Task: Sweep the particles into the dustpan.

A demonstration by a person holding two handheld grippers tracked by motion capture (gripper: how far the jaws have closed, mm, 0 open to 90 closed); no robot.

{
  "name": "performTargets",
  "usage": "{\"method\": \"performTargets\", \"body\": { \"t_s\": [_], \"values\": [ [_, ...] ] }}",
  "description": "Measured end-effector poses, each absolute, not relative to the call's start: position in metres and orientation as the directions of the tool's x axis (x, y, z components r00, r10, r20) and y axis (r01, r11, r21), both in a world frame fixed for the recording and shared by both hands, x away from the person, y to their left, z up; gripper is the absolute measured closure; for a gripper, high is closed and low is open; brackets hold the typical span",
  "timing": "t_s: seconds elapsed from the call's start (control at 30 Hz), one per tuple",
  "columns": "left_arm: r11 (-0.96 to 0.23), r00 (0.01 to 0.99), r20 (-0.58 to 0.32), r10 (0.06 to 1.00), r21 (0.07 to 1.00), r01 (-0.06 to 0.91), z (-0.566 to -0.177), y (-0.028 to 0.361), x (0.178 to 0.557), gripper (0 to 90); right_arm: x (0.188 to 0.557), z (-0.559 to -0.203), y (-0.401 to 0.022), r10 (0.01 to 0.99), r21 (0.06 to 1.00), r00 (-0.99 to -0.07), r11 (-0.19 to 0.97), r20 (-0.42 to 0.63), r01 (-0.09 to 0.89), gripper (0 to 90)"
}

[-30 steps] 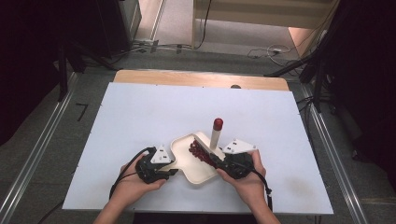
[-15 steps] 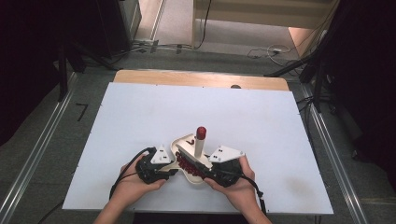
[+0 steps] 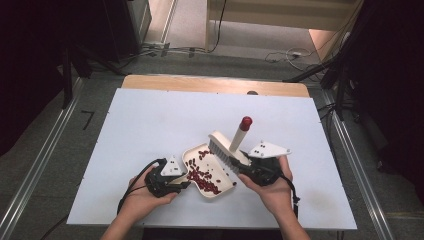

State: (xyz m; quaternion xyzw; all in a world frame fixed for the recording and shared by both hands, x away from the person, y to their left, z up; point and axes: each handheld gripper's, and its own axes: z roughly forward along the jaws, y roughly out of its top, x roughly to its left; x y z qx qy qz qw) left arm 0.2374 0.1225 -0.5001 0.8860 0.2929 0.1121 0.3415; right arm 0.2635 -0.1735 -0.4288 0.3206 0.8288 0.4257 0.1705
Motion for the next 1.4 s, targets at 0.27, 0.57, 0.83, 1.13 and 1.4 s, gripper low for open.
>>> {"method": "performTargets", "body": {
  "t_s": [0.27, 0.57, 0.83, 1.13, 1.4],
  "values": [
    [-0.593, 0.803, -0.009, 0.595, 0.670, 0.447, -0.500, 0.124, 0.238, 66.4, 0.300, -0.441, -0.182, 0.738, 0.788, -0.672, 0.444, -0.051, 0.427, 65.4],
    [-0.588, 0.801, -0.023, 0.598, 0.667, 0.458, -0.498, 0.129, 0.239, 66.4, 0.314, -0.456, -0.158, 0.727, 0.758, -0.683, 0.483, -0.069, 0.438, 65.3],
    [-0.588, 0.802, -0.026, 0.597, 0.666, 0.460, -0.498, 0.130, 0.239, 66.4, 0.300, -0.459, -0.134, 0.669, 0.740, -0.741, 0.530, -0.065, 0.414, 65.3],
    [-0.593, 0.803, -0.020, 0.596, 0.663, 0.457, -0.498, 0.130, 0.239, 66.4, 0.281, -0.454, -0.122, 0.592, 0.738, -0.805, 0.556, -0.031, 0.381, 65.3],
    [-0.596, 0.805, -0.015, 0.593, 0.664, 0.452, -0.499, 0.131, 0.238, 66.4, 0.268, -0.442, -0.135, 0.559, 0.775, -0.829, 0.526, -0.003, 0.351, 65.3]
  ]
}}
